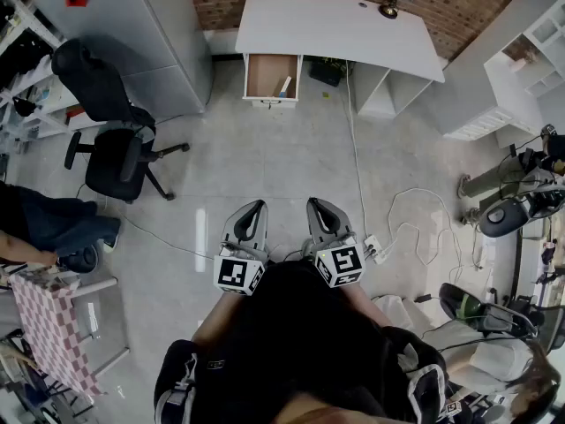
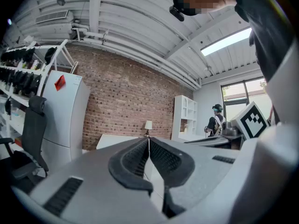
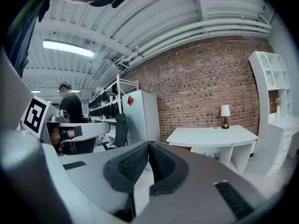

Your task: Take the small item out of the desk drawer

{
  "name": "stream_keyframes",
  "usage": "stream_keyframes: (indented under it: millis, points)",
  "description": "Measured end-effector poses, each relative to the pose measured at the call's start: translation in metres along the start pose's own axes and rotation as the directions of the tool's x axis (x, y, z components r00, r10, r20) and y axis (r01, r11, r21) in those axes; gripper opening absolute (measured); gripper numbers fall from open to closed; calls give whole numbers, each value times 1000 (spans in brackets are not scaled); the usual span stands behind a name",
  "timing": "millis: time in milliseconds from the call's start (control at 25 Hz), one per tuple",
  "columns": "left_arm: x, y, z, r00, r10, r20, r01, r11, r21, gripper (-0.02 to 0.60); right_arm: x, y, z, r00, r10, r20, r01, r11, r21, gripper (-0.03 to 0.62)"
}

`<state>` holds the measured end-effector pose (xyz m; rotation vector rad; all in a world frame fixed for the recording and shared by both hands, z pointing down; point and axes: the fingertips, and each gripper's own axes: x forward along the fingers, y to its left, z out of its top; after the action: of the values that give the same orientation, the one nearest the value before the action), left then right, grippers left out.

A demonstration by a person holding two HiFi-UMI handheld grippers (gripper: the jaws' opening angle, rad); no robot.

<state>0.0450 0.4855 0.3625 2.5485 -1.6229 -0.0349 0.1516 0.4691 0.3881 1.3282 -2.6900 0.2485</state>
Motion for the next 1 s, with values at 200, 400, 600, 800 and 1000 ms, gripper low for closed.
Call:
stream_keyframes:
  millis: [200,400,600,800,1000]
  points:
    - [-6,9,-3,1000,5,-1,-5,1000,-13,14,4,9,-1,1000,5,2,-5,1000,-5,26]
    - [-9,19,1,1000,2,6,-2,1000,-11,14,14,18,6,1000,6,18,-6,1000,-21,26]
    - [-16,34,5,1000,3,1,-3,1000,-2,14,27,28,12,999,3,41,-3,1000,1,27]
    - [-33,66,2,1000,5,-13,-5,1000,-12,14,52,55,11,1000,1,27,-1,1000,-7,27]
    - [-47,100,-13,1000,2,-26,-3,999,-32,14,77,76,1,1000,-22,15,22,999,-25,28]
